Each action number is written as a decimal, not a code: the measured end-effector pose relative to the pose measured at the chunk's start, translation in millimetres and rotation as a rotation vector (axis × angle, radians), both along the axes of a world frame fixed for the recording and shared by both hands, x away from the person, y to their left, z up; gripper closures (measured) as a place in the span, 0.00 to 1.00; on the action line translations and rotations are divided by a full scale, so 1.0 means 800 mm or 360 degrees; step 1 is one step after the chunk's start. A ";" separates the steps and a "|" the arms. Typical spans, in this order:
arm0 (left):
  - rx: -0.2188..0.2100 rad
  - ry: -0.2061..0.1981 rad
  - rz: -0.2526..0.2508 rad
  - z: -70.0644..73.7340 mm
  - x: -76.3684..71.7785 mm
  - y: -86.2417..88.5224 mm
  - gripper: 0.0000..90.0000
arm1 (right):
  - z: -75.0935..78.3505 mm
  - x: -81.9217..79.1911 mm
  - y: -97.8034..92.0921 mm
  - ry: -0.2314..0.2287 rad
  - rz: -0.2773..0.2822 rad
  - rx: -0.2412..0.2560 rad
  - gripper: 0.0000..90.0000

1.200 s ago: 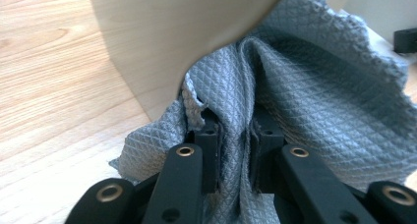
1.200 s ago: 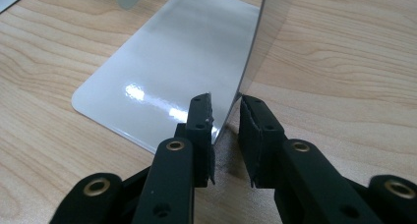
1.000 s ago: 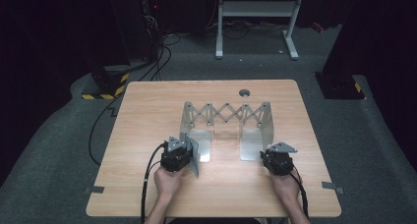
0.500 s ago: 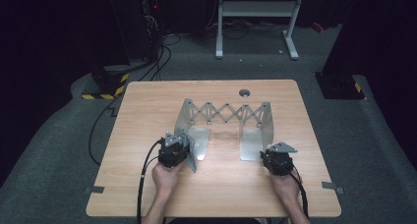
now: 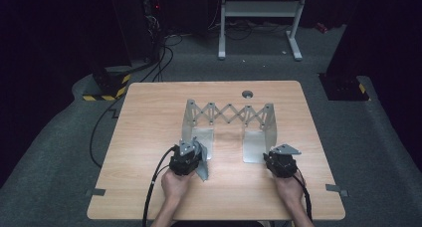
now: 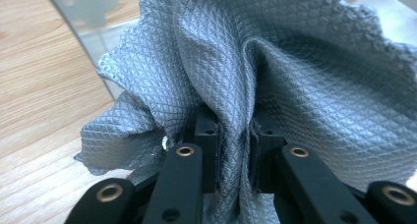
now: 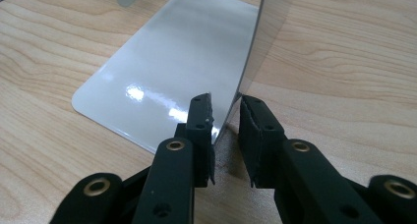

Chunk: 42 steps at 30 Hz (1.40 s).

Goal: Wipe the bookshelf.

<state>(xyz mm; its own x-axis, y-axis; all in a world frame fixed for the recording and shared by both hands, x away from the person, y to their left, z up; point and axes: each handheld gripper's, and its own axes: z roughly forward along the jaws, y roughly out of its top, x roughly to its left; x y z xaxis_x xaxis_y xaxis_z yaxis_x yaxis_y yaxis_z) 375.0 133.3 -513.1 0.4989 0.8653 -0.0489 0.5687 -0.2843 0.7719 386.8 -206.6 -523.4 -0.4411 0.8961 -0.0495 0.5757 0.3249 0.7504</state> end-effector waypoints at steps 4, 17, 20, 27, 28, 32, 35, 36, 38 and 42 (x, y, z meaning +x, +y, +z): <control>0.0007 -0.0005 -0.0029 -0.002 -0.001 -0.009 0.86 | 0.000 0.000 0.000 0.0000 -0.0001 0.0001 0.84; 0.0074 0.0016 -0.0093 0.002 0.015 -0.033 0.87 | 0.000 0.000 0.000 -0.0002 0.0000 -0.0001 0.84; 0.0106 0.0028 -0.0104 0.001 0.021 -0.038 0.87 | 0.000 0.000 0.000 0.0000 -0.0001 0.0001 0.84; 0.0148 0.0057 -0.0046 -0.002 0.029 -0.033 0.87 | 0.000 0.000 0.000 0.0001 0.0001 0.0002 0.84; 0.0154 0.0060 -0.0036 -0.002 0.030 -0.031 0.87 | 0.000 0.000 0.000 0.0001 0.0001 0.0002 0.84; 0.0185 0.0063 0.0007 -0.001 0.032 -0.020 0.87 | 0.000 0.000 0.000 0.0001 0.0000 0.0002 0.84; 0.0186 0.0075 0.0033 0.000 0.033 -0.017 0.87 | 0.000 0.000 0.000 0.0002 0.0001 0.0003 0.84; 0.0181 0.0072 0.0034 -0.001 0.033 -0.017 0.87 | 0.000 0.000 0.000 0.0001 0.0001 0.0002 0.84; 0.0157 0.0075 0.0024 -0.001 0.034 -0.019 0.87 | 0.000 0.000 0.000 0.0001 0.0001 0.0002 0.84; 0.0100 0.0079 -0.0002 -0.003 0.035 -0.026 0.87 | 0.000 0.000 0.000 0.0001 0.0001 0.0002 0.84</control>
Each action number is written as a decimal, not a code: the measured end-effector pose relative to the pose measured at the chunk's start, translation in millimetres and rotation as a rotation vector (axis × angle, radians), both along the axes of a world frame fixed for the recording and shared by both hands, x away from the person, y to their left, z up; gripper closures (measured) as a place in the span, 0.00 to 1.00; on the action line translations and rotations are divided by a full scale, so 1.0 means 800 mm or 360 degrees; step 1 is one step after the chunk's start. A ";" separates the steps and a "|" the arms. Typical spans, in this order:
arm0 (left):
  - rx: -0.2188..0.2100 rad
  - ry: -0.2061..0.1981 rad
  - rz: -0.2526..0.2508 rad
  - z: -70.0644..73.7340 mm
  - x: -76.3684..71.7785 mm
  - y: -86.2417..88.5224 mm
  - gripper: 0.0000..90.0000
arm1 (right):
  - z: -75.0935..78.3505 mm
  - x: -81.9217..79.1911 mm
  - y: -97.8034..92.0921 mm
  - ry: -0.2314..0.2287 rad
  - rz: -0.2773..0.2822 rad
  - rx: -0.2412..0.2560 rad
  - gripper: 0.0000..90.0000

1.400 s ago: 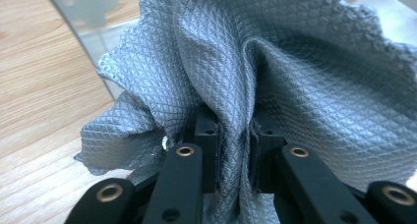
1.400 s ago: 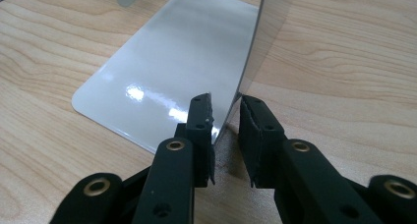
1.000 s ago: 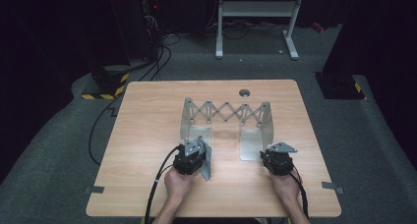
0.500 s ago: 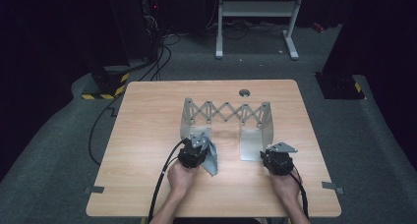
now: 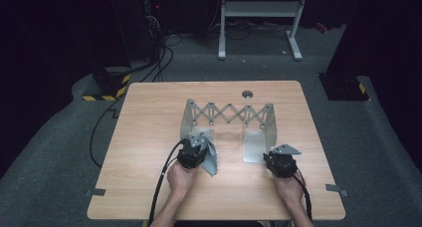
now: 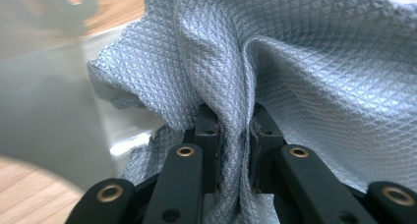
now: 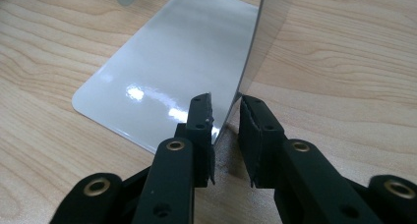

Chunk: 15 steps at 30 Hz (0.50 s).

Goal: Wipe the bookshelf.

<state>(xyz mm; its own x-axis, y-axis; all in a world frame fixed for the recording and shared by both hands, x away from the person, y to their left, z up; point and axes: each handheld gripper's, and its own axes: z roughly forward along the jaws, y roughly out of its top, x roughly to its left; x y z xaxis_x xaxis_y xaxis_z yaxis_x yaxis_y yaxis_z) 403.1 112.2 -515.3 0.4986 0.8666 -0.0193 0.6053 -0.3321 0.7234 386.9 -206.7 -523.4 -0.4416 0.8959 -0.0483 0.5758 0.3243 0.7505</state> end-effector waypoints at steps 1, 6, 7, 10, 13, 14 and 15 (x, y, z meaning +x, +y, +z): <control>0.0005 0.0002 -0.0014 0.000 0.000 -0.003 0.87 | 0.000 0.000 0.000 0.0000 0.0000 0.0000 0.84; 0.0030 0.0007 -0.0040 0.001 0.007 -0.012 0.87 | 0.000 0.000 0.000 0.0003 -0.0001 0.0003 0.84; 0.0026 0.0011 -0.0031 0.001 0.008 -0.011 0.87 | 0.000 0.000 0.000 0.0002 0.0000 0.0001 0.84; 0.0059 0.0010 -0.0005 0.002 0.009 -0.005 0.87 | 0.000 0.000 0.000 0.0004 -0.0003 0.0004 0.84; 0.0083 0.0017 0.0027 0.003 0.009 0.002 0.87 | 0.000 0.000 0.000 0.0004 -0.0003 0.0004 0.84; 0.0090 0.0017 0.0032 0.004 0.009 0.005 0.87 | 0.000 0.000 0.000 0.0005 -0.0003 0.0005 0.84; 0.0089 0.0018 0.0042 0.004 0.009 0.007 0.87 | 0.000 0.000 0.000 0.0005 -0.0003 0.0005 0.84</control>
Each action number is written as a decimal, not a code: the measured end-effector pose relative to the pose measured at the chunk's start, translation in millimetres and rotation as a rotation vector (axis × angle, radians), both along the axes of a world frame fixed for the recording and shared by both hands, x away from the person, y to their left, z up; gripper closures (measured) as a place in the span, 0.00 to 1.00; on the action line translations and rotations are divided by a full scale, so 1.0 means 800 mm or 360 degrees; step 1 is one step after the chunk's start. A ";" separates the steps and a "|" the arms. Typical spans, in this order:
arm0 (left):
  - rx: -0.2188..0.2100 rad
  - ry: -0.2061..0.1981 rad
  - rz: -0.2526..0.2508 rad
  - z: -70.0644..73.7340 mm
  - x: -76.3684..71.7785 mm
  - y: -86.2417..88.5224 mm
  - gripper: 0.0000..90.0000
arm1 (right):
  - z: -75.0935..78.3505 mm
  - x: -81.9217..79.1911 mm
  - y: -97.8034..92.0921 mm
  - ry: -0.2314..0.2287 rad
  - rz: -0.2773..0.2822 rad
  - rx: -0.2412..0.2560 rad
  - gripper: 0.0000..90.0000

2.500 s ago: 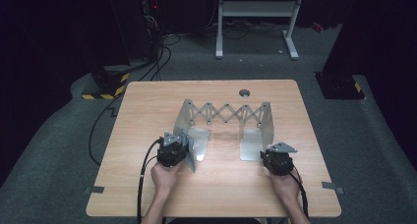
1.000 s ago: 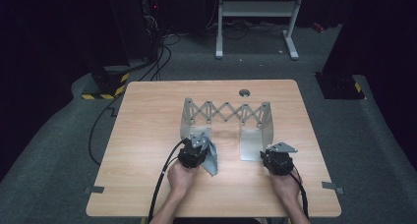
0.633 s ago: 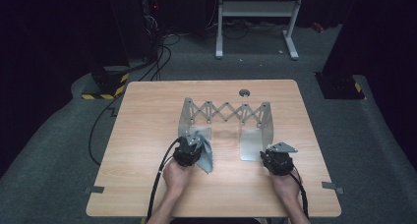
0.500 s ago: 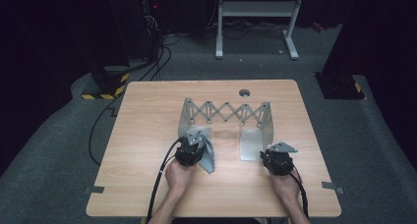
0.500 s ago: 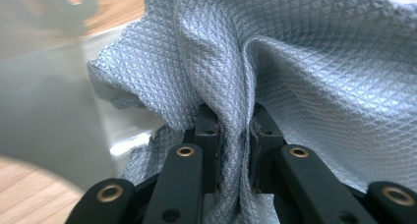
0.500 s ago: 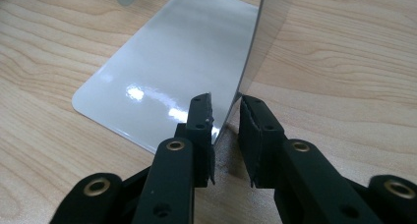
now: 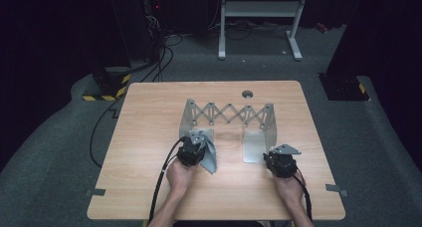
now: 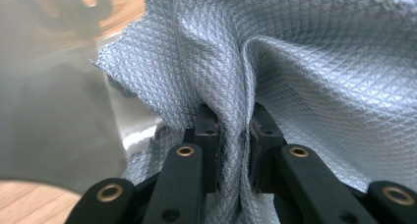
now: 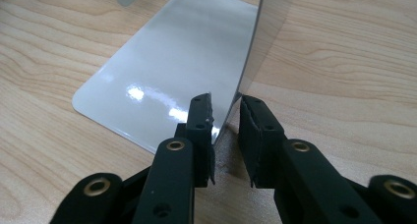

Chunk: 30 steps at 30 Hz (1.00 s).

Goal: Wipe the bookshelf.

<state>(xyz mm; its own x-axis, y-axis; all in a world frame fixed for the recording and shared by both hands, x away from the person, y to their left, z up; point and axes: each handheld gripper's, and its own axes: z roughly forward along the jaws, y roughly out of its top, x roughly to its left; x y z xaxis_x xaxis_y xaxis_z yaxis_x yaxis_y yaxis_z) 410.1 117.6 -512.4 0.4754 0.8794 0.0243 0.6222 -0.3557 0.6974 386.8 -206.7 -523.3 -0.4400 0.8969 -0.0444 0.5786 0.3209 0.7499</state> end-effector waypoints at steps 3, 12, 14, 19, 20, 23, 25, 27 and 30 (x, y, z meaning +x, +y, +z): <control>0.0006 -0.0001 0.0018 0.000 0.001 0.005 0.87 | 0.000 0.000 0.000 0.0001 0.0000 0.0001 0.84; -0.0076 0.0005 0.0021 -0.003 0.014 -0.001 0.87 | 0.000 0.000 0.000 0.0002 0.0000 0.0003 0.84; -0.0060 0.0006 0.0010 -0.002 0.018 -0.005 0.87 | 0.000 0.000 0.000 0.0002 0.0000 0.0003 0.84; -0.0036 0.0006 -0.0005 -0.001 0.022 -0.009 0.87 | 0.000 0.000 0.000 0.0003 0.0000 0.0004 0.84; -0.0027 0.0003 -0.0002 -0.001 0.022 -0.008 0.87 | 0.000 0.000 0.000 0.0002 0.0000 0.0004 0.84; -0.0017 0.0002 0.0025 0.000 0.021 -0.002 0.87 | 0.000 0.000 0.000 0.0004 -0.0001 0.0008 0.84; -0.0008 0.0008 0.0039 0.000 0.019 0.003 0.87 | 0.000 0.000 0.000 0.0004 -0.0001 0.0008 0.84; 0.0005 0.0004 0.0051 0.000 0.019 0.006 0.87 | 0.000 0.000 0.000 0.0004 0.0000 0.0008 0.84; 0.0002 0.0005 0.0049 0.001 0.020 0.005 0.87 | 0.000 0.000 -0.001 0.0005 0.0000 0.0009 0.84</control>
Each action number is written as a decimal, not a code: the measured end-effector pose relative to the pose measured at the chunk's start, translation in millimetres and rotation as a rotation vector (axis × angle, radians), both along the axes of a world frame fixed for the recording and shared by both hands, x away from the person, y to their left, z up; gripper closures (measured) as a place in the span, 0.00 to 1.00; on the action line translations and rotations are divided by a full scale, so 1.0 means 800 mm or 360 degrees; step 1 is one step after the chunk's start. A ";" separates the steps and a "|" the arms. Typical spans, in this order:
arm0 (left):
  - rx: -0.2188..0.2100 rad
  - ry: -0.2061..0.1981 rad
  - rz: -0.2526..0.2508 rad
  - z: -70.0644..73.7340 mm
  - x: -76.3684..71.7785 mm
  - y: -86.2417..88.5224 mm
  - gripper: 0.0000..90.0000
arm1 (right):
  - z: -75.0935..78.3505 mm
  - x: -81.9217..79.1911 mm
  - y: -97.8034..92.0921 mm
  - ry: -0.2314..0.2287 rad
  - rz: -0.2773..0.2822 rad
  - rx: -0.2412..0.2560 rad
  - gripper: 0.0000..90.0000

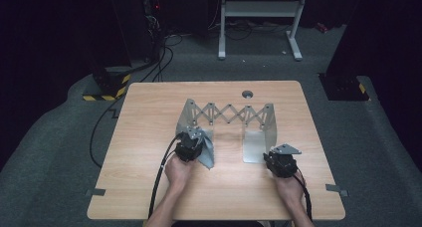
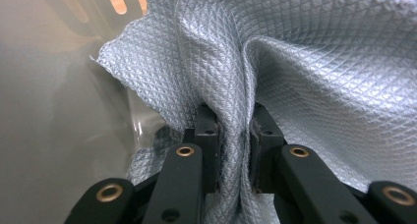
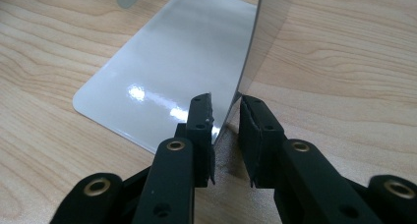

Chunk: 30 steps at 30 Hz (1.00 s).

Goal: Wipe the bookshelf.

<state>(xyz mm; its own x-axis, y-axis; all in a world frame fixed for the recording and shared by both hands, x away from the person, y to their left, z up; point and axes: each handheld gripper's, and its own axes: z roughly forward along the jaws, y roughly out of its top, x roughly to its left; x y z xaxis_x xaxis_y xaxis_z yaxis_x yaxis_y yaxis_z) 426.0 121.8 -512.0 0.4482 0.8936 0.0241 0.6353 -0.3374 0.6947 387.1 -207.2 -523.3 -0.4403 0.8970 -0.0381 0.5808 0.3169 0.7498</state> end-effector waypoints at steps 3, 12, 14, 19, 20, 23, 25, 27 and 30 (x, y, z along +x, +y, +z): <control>-0.0006 0.0004 -0.0017 0.000 0.004 -0.004 0.87 | 0.000 0.000 0.000 0.0000 0.0001 0.0001 0.84; -0.0008 0.0001 -0.0048 0.000 0.016 -0.015 0.87 | 0.000 0.000 0.000 0.0000 0.0000 0.0000 0.84; 0.0001 -0.0003 -0.0029 0.000 0.014 -0.013 0.87 | 0.000 0.000 0.000 -0.0001 0.0001 0.0000 0.84; 0.0007 -0.0002 0.0000 0.000 0.010 -0.002 0.87 | 0.000 0.000 0.000 0.0000 0.0001 0.0000 0.84; 0.0009 0.0006 0.0002 0.000 0.010 0.000 0.87 | 0.000 0.000 0.000 0.0000 0.0000 0.0001 0.84; 0.0022 0.0006 -0.0004 0.001 0.012 -0.002 0.87 | 0.000 0.000 0.000 0.0000 0.0001 0.0000 0.84; 0.0002 0.0005 0.0003 0.001 0.015 -0.006 0.87 | 0.000 0.000 0.000 0.0000 0.0001 0.0000 0.84; 0.0002 0.0007 -0.0004 0.001 0.019 -0.010 0.87 | 0.000 0.000 0.000 0.0000 0.0001 0.0001 0.84; -0.0008 0.0008 -0.0005 0.000 0.025 -0.015 0.86 | 0.000 0.000 0.000 0.0000 0.0001 0.0001 0.84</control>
